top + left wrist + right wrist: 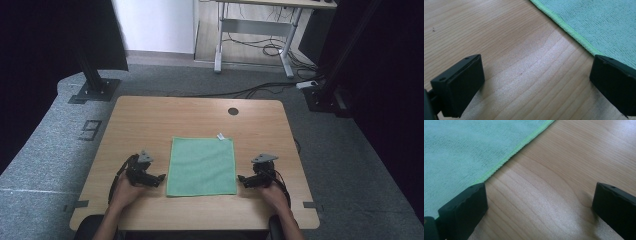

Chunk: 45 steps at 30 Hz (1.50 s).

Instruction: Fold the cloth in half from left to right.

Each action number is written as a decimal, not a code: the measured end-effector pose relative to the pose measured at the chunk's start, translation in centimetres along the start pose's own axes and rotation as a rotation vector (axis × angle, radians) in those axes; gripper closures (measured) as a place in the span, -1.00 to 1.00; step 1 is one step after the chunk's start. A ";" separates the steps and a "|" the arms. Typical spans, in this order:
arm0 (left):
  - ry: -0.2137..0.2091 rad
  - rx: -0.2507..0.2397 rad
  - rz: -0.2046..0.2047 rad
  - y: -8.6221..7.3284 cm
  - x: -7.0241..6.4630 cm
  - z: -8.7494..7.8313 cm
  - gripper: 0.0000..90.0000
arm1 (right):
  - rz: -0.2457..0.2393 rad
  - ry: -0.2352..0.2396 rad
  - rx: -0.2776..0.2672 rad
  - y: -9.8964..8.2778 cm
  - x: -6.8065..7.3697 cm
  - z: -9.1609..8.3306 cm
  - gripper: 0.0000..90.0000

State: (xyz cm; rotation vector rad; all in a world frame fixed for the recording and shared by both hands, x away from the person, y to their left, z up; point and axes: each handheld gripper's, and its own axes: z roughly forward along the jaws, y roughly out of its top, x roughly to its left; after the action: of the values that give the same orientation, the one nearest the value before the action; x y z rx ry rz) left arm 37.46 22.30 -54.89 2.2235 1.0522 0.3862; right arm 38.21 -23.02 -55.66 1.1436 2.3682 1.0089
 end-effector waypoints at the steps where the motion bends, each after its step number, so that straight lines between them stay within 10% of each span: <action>1: 0.000 0.000 0.000 0.0 0.0 0.0 -1.00 | 0.003 -0.002 0.003 0.0 0.0 -0.1 -1.00; 10: 0.000 0.000 0.000 0.0 0.0 0.0 -1.00 | -0.001 0.019 -0.063 0.8 0.9 -1.2 -0.93; 24: 0.000 0.000 0.000 0.0 0.0 0.0 -1.00 | -0.100 0.046 0.038 1.2 4.3 0.4 -1.00; 45: 0.007 0.001 -0.008 0.0 0.0 0.0 -1.00 | -0.020 -0.081 0.047 0.4 0.8 -0.7 -0.94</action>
State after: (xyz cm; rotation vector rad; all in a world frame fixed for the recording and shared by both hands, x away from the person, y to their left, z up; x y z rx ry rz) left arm 37.45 22.30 -54.88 2.2196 1.0645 0.3911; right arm 37.60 -22.53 -54.87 1.1524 2.3464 0.8874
